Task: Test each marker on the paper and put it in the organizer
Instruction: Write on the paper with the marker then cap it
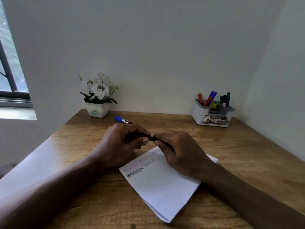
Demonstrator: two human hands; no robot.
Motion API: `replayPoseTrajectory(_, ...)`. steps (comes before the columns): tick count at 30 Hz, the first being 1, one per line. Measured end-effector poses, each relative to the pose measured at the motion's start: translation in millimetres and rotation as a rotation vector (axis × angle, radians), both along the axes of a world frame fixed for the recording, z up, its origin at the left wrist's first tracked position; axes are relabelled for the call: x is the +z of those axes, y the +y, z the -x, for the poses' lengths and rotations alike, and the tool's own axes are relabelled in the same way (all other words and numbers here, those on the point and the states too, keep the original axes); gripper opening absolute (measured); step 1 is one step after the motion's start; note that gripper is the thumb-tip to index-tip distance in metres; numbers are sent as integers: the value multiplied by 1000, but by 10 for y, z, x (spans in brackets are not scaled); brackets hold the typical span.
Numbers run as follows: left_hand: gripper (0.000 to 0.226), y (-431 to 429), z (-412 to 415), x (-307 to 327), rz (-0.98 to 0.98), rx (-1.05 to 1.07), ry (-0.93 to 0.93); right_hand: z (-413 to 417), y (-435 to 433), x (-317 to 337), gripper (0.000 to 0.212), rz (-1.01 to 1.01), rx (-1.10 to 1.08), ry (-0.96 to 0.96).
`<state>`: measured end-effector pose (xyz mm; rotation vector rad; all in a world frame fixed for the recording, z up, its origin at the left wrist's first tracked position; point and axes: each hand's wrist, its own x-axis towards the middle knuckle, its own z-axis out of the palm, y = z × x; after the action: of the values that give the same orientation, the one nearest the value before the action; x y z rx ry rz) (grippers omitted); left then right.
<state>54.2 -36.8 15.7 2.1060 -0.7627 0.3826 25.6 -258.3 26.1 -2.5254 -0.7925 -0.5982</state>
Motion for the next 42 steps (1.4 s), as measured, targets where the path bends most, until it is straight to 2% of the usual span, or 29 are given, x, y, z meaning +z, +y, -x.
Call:
replayPoseTrajectory(11,18,52,-8,23,75,-51,36,30,-24,4,35,-20,-65,-4)
replayPoseTrajectory(19,17,199,-90,54,92,34,70,-3,-68,13,29,-211,-89,98)
replayPoseTrajectory(22,19,245,-129,39,4,159,66,5,-115,6,28,-226,-117,91)
replayPoseTrajectory(25,19,253,-148,16,-174,284,78,11,-104,-17,31,-219,-118,115)
replayPoseTrajectory(29,17,215,-146,39,-344,309,133,31,-63,-4,44,-257,-64,160)
replayPoseTrajectory(32,21,213,-136,65,-402,290,139,37,-62,18,38,-331,2,179)
replayPoseTrajectory(34,38,208,-124,67,-427,285,147,38,-74,32,30,-440,41,239)
replayPoseTrajectory(39,121,159,-84,48,-628,311,326,34,-67,72,29,-765,90,583)
replayPoseTrajectory(42,143,157,-108,34,-747,287,348,5,-78,93,40,-964,177,821)
